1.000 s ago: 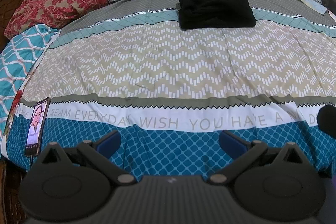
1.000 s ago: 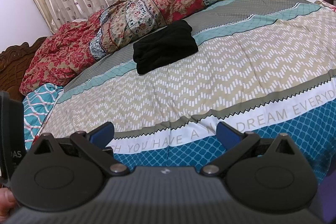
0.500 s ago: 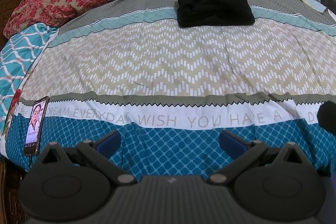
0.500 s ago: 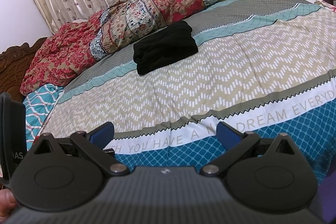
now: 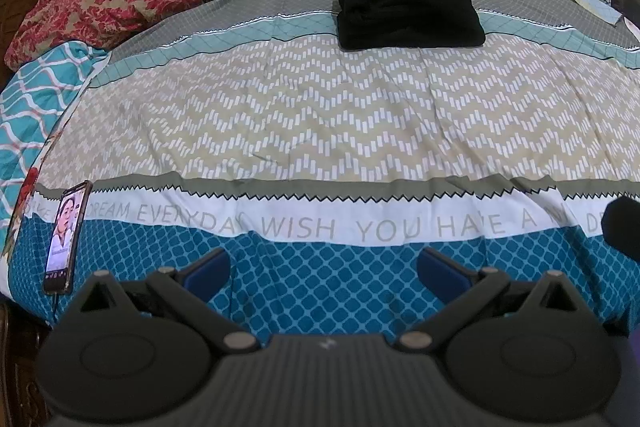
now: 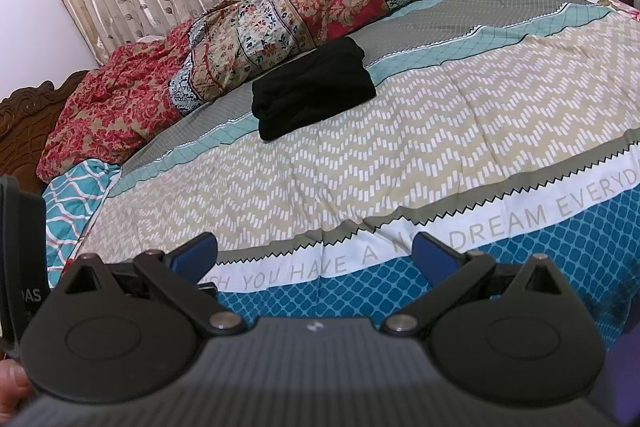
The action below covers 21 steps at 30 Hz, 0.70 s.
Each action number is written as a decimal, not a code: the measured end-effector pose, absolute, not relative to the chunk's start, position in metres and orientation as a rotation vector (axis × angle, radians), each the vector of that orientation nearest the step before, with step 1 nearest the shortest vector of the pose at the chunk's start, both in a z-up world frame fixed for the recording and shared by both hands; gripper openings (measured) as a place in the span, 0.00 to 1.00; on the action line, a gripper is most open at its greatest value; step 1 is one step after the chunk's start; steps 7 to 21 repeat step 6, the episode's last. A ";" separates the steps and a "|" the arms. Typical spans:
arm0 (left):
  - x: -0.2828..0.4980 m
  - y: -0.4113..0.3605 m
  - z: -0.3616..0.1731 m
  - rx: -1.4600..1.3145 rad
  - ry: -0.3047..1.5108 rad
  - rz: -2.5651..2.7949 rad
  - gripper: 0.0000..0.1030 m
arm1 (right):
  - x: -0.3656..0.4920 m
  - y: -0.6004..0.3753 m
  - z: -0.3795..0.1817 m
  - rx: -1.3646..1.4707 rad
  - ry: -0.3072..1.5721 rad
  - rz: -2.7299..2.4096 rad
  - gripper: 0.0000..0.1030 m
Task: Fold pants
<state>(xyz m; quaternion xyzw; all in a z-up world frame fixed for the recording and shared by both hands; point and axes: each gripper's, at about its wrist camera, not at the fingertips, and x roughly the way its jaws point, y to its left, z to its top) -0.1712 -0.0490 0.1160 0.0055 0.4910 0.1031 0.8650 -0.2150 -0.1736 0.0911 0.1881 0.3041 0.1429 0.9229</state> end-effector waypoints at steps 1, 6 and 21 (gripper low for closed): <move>-0.172 -0.050 0.116 0.012 1.027 0.209 1.00 | -0.215 -0.173 0.091 0.387 0.624 0.293 1.00; -0.172 -0.053 0.118 0.023 1.022 0.188 1.00 | -0.215 -0.175 0.090 0.385 0.620 0.295 1.00; -0.172 -0.053 0.118 0.023 1.022 0.188 1.00 | -0.215 -0.175 0.090 0.385 0.620 0.295 1.00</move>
